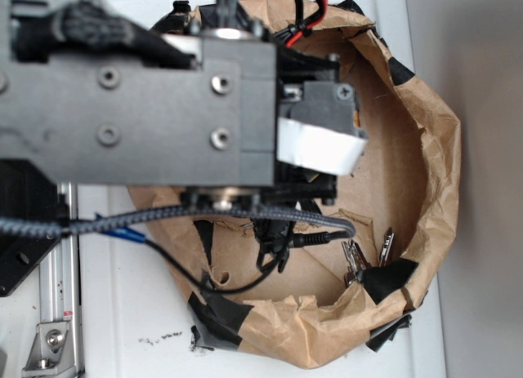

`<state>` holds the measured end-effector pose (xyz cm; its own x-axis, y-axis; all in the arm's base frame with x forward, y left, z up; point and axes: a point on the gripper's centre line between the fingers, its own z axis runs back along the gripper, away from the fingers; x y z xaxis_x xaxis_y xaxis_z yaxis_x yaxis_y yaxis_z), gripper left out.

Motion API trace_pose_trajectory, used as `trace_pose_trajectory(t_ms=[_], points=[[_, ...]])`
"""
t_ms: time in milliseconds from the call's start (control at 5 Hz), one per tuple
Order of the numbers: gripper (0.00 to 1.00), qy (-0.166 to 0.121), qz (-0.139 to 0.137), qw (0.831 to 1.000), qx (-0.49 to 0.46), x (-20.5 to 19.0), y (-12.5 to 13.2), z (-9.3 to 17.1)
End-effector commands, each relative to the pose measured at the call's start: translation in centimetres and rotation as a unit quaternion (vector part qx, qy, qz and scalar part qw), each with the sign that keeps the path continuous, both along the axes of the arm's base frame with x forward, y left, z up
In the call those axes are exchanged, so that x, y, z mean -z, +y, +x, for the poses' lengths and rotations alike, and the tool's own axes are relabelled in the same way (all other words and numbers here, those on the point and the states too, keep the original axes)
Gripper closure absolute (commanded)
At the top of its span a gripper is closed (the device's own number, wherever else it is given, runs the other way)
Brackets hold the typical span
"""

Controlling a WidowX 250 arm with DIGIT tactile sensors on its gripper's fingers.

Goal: Grab the green sponge.

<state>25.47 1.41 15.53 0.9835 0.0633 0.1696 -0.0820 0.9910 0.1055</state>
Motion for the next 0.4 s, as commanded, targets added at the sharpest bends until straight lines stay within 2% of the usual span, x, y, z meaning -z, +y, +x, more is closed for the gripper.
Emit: trace_pose_trajectory(t_ms=[0,200], points=[[1.0,-0.018,0.003,1.0,-0.007,-0.85,0.75,0.25],[1.0,-0.012,0.01,1.0,-0.01,-0.55,0.77,0.35]])
